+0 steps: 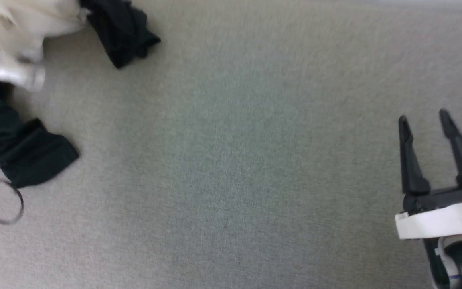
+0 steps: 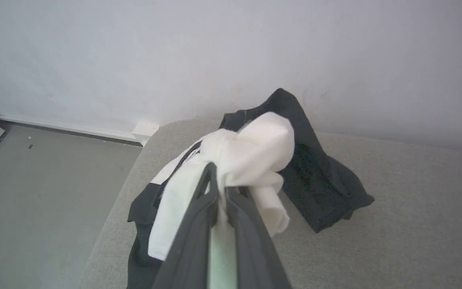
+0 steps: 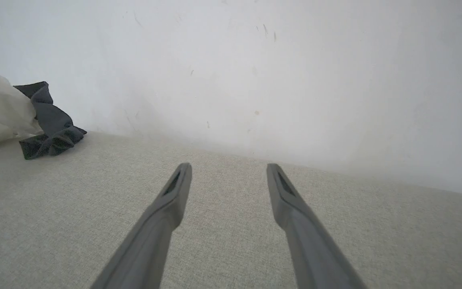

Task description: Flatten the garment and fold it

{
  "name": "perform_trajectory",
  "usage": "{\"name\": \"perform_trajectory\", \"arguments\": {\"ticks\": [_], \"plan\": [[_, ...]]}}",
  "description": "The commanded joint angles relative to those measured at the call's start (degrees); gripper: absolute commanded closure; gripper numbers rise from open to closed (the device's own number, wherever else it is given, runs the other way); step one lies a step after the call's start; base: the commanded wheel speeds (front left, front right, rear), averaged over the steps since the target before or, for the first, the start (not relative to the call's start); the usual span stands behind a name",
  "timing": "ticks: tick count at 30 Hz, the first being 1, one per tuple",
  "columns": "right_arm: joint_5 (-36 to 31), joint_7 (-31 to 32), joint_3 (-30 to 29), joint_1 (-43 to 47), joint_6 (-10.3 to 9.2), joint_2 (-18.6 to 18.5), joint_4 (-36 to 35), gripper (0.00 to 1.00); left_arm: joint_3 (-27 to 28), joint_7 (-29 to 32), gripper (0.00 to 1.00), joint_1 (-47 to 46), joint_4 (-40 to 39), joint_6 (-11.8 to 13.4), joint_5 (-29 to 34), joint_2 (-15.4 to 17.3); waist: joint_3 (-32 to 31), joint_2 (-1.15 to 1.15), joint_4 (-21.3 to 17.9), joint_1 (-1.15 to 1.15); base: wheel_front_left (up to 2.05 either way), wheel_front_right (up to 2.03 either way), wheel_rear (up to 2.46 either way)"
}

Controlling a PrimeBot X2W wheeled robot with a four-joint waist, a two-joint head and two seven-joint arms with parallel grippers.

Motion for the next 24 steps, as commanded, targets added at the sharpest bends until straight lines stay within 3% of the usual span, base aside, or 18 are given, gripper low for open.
{"name": "perform_trajectory", "arguments": {"ticks": [1,12,17,24], "plan": [[0.69,-1.11,-0.04,0.95,-0.04,0.37,1.28,0.0,0.0,-0.44,1.0,-2.14,-1.66,-0.38,-0.17,0.5,-7.76,0.0,-1.78,0.01,0.0,0.0,0.0],[5.98,-6.19,-2.11,4.93,-0.04,0.86,7.42,0.0,-0.99,0.31,1.0,-14.03,-12.36,2.59,-0.91,-4.11,-17.37,0.0,-3.86,0.01,0.0,0.0,0.0],[7.61,-7.82,-2.93,5.96,-0.04,0.86,9.1,0.0,-1.53,-1.66,1.0,-20.66,-14.01,4.66,-2.13,-9.56,-19.22,0.0,-4.74,0.01,0.0,0.0,0.0],[9.0,-9.2,-3.62,6.31,-0.04,0.87,10.32,0.0,-4.17,-1.39,1.0,-26.38,-13.4,4.79,-5.09,-17.99,-20.43,0.0,-6.65,0.01,0.0,0.0,0.0]]}}
